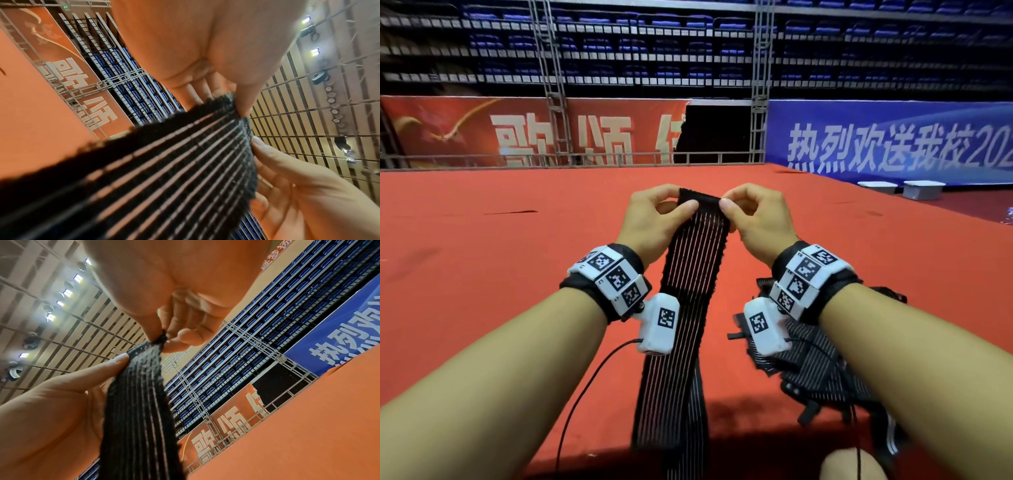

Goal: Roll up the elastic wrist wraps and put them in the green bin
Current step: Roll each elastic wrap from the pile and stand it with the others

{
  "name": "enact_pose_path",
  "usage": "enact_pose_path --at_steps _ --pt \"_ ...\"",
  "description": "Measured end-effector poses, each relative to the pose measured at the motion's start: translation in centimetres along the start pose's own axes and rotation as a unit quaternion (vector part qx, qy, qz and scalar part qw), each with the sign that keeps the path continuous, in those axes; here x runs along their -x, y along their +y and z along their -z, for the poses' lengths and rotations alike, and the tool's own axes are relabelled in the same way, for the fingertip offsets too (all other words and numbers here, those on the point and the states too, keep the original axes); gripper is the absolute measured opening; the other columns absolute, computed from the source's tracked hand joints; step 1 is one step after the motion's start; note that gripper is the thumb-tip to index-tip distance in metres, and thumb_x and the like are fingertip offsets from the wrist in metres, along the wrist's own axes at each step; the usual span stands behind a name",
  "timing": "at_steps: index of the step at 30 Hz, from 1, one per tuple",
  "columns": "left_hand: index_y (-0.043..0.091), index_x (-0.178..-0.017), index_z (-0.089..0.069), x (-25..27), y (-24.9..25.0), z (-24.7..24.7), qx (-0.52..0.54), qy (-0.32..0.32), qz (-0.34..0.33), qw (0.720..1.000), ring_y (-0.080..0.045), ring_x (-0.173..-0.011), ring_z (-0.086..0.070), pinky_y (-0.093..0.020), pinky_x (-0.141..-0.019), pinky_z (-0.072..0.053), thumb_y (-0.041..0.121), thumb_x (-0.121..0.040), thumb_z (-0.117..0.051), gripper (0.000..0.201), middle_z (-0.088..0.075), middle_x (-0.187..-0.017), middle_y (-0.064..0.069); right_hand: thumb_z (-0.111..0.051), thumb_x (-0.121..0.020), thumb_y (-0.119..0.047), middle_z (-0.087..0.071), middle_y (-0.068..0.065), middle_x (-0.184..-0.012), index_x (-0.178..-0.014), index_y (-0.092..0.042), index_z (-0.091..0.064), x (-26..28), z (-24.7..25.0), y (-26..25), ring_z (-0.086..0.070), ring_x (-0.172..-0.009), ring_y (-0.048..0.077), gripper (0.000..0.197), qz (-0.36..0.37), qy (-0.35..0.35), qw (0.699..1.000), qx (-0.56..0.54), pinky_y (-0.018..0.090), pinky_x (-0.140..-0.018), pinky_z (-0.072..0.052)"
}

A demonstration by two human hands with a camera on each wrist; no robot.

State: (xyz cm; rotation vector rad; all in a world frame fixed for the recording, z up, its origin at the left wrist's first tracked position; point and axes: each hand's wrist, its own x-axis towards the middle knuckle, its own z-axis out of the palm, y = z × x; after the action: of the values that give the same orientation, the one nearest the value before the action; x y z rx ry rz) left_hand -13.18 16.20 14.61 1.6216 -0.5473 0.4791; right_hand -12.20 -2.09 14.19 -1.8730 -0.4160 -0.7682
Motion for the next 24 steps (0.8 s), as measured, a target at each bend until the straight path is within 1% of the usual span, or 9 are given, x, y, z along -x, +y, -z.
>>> enact_pose_path --at_steps 2,5,8,10,12,14,19,22,24 --pt "0.013 -0.093 -0.071 0.7 1.0 0.5 0.0 0.001 -0.009 1.0 -0.01 -0.07 -0.073 -0.021 -0.059 -0.054 0.005 -0.095 -0.067 0.009 -0.074 -0.075 0.002 -0.068 -0.093 -0.015 -0.07 0.003 -0.07 -0.083 -0.022 -0.068 0.7 0.2 -1.1 -0.063 -0.057 0.014 0.012 0.006 -0.012 1.0 -0.02 0.026 -0.054 -0.049" --pt "0.013 -0.085 -0.069 1.9 2.3 1.3 -0.012 0.008 -0.023 1.0 -0.006 -0.06 -0.067 -0.019 -0.048 -0.048 0.006 -0.094 -0.067 0.012 -0.07 -0.065 0.008 -0.068 -0.094 -0.014 -0.066 0.0 -0.061 -0.086 -0.014 -0.069 1.8 0.6 -2.6 -0.057 -0.046 0.014 0.008 0.02 -0.029 0.998 -0.053 0.026 -0.047 -0.045" --pt "0.011 -0.079 -0.067 3.1 3.4 1.9 -0.016 0.004 -0.027 0.999 -0.011 -0.049 -0.059 -0.021 -0.039 -0.042 0.005 -0.094 -0.067 0.017 -0.065 -0.06 0.004 -0.068 -0.093 -0.009 -0.063 -0.001 -0.054 -0.085 -0.008 -0.069 2.7 1.0 -4.0 -0.051 -0.04 0.012 0.008 0.03 -0.038 0.996 -0.081 0.025 -0.044 -0.042" --pt "0.011 -0.076 -0.065 3.7 3.7 2.2 -0.006 -0.002 -0.024 1.0 -0.012 -0.044 -0.054 -0.021 -0.037 -0.04 0.003 -0.094 -0.066 0.02 -0.061 -0.058 0.001 -0.069 -0.092 -0.006 -0.06 0.003 -0.052 -0.085 -0.002 -0.069 3.2 1.2 -4.7 -0.048 -0.037 0.012 0.008 0.035 -0.044 0.993 -0.103 0.024 -0.042 -0.039" --pt "0.011 -0.075 -0.064 4.1 3.9 2.5 0.001 -0.01 -0.016 1.0 -0.011 -0.042 -0.052 -0.02 -0.037 -0.038 0.004 -0.095 -0.066 0.021 -0.059 -0.055 0.004 -0.07 -0.091 -0.005 -0.058 0.008 -0.051 -0.084 0.002 -0.069 3.5 1.1 -5.1 -0.047 -0.036 0.015 0.01 0.04 -0.048 0.991 -0.116 0.024 -0.041 -0.038" --pt "0.009 -0.076 -0.063 4.4 3.7 2.8 0.009 -0.015 -0.001 1.0 -0.011 -0.039 -0.048 -0.019 -0.036 -0.037 0.004 -0.095 -0.065 0.02 -0.055 -0.052 0.003 -0.07 -0.09 -0.004 -0.059 0.014 -0.053 -0.083 0.003 -0.07 3.7 1.0 -5.2 -0.046 -0.036 0.017 0.01 0.039 -0.053 0.99 -0.125 0.024 -0.04 -0.038" --pt "0.007 -0.078 -0.061 4.6 1.6 3.1 0.004 -0.026 0.055 0.998 -0.009 -0.034 -0.044 -0.017 -0.035 -0.036 0.006 -0.097 -0.064 0.018 -0.05 -0.045 0.005 -0.072 -0.089 -0.004 -0.06 0.02 -0.057 -0.084 0.005 -0.07 3.9 -0.6 -3.1 -0.046 -0.036 0.017 0.011 0.001 -0.057 0.99 -0.125 0.023 -0.039 -0.037" --pt "0.006 -0.08 -0.061 4.5 -1.0 3.0 -0.012 -0.03 0.098 0.995 -0.008 -0.034 -0.045 -0.018 -0.035 -0.038 0.006 -0.097 -0.063 0.018 -0.052 -0.045 0.005 -0.073 -0.089 -0.007 -0.059 0.015 -0.052 -0.081 -0.001 -0.071 3.9 -2.2 -0.5 -0.047 -0.036 0.017 0.01 -0.043 -0.071 0.991 -0.103 0.023 -0.041 -0.037" --pt "0.005 -0.084 -0.062 4.6 -2.9 3.0 -0.02 -0.036 0.135 0.99 -0.012 -0.036 -0.048 -0.021 -0.037 -0.044 0.007 -0.098 -0.063 0.014 -0.054 -0.053 -0.003 -0.073 -0.089 -0.009 -0.059 0.008 -0.051 -0.08 -0.006 -0.072 4.1 -3.1 1.5 -0.049 -0.038 0.016 0.01 -0.078 -0.085 0.99 -0.085 0.023 -0.043 -0.039"
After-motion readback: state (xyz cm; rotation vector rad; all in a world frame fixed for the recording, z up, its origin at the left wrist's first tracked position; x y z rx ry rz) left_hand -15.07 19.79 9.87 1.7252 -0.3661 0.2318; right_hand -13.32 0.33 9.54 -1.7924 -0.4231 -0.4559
